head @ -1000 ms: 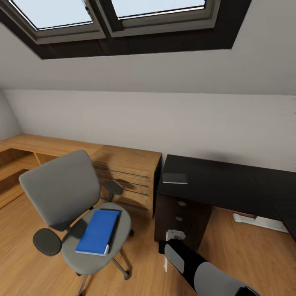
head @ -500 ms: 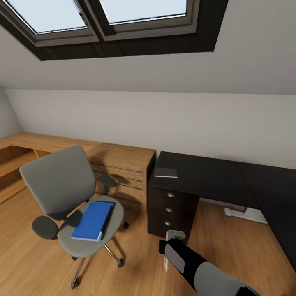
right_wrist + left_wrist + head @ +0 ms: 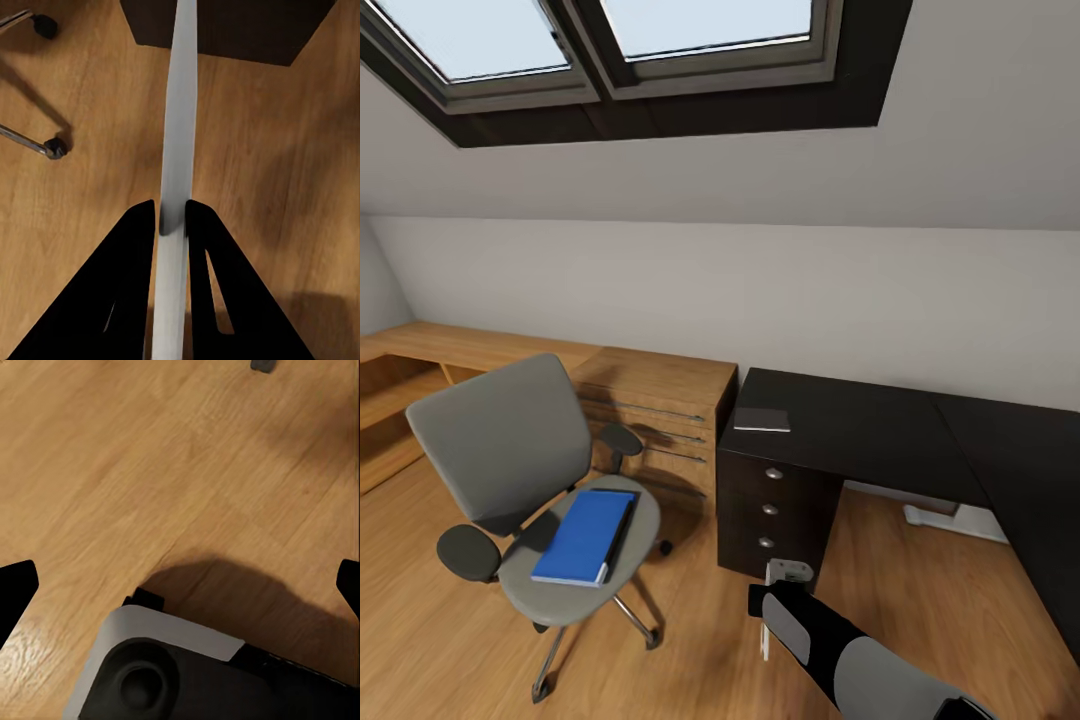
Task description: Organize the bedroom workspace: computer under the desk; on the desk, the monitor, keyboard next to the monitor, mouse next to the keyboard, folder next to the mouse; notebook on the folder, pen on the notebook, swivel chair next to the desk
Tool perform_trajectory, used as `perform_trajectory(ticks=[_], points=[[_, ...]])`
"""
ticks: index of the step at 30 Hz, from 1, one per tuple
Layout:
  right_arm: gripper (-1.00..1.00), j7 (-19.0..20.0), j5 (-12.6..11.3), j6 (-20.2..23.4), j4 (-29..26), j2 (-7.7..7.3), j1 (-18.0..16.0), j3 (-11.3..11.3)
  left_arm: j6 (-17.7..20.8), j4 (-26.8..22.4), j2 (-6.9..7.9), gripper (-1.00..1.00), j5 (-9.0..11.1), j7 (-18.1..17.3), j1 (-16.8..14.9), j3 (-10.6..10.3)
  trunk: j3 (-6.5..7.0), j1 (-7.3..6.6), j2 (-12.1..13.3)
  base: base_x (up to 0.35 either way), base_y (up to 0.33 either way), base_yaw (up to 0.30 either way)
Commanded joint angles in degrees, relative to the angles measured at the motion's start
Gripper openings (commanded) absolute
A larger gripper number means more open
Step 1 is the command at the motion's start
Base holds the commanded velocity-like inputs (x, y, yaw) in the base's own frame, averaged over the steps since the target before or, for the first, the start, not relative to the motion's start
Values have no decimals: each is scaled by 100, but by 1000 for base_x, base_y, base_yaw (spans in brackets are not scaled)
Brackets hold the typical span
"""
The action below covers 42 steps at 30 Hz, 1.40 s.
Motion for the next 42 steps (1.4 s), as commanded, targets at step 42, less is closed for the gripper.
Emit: perform_trajectory(ticks=[42], points=[[-100,-27,-54,-551,-8,-223,-7,6,-93,337,-322,100,-185,0,-2,41,480,-461,838,0,0,-167]])
